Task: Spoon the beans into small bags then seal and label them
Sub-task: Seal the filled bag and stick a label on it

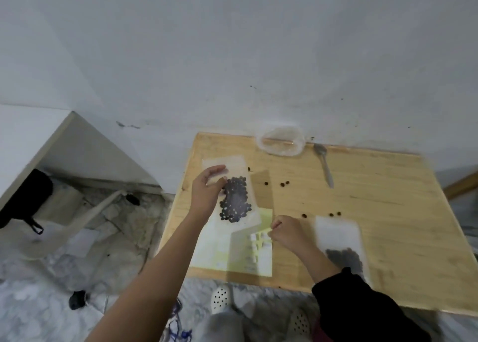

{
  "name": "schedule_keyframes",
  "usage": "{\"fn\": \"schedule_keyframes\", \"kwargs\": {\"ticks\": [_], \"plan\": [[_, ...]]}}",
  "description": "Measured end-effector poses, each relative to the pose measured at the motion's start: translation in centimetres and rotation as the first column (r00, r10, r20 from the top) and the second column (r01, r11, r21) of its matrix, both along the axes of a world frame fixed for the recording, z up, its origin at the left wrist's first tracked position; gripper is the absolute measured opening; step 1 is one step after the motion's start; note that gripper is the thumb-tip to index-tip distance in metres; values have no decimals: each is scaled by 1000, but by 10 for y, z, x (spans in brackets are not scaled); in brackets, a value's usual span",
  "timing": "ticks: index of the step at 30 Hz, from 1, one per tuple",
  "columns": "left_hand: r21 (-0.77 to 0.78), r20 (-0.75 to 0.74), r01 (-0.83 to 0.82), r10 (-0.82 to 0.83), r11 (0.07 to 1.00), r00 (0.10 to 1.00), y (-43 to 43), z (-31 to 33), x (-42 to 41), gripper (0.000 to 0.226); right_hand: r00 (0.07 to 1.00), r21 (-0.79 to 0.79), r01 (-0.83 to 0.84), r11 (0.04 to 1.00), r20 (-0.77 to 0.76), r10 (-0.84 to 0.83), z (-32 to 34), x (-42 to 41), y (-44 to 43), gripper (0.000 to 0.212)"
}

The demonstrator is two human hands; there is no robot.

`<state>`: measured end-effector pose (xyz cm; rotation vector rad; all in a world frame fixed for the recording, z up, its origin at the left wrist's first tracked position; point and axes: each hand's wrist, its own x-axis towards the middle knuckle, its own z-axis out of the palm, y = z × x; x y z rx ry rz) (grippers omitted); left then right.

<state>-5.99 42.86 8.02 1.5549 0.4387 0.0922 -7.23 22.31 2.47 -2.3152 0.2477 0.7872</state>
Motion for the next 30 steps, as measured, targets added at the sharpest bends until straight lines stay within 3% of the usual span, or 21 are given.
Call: {"fn": "schedule_keyframes", "kwargs": {"ticks": [6, 9, 11, 14, 18, 22, 30], "plan": [[-29, -26, 65, -66, 997, 997, 19, -12, 8, 31, 996, -75, 35, 997, 81, -29, -20, -1, 19, 18], [-50, -25, 101, -102, 994, 994, 24, -11, 14, 33, 993, -36, 80, 996, 89, -77, -19, 7, 16, 6], [-53, -21, 130, -131, 990, 991, 26, -10, 21, 32, 965, 49, 221, 974, 133, -226, -4, 21, 14, 5], [-71, -5, 187, -187, 980, 982, 26, -7, 32, 32, 879, 313, 385, 868, 164, -448, 42, 46, 18, 6], [-50, 51, 268, -265, 962, 963, 18, 1, 44, 35, 864, 489, 246, 837, 280, -418, 102, 74, 45, 6], [36, 93, 337, -339, 941, 936, 16, 9, 52, 37, 888, 450, 134, 883, 340, -308, 118, 85, 75, 11], [68, 131, 400, -406, 914, 904, 29, 22, 61, 41, 881, 447, 158, 881, 338, -330, 119, 97, 95, 13]]}}
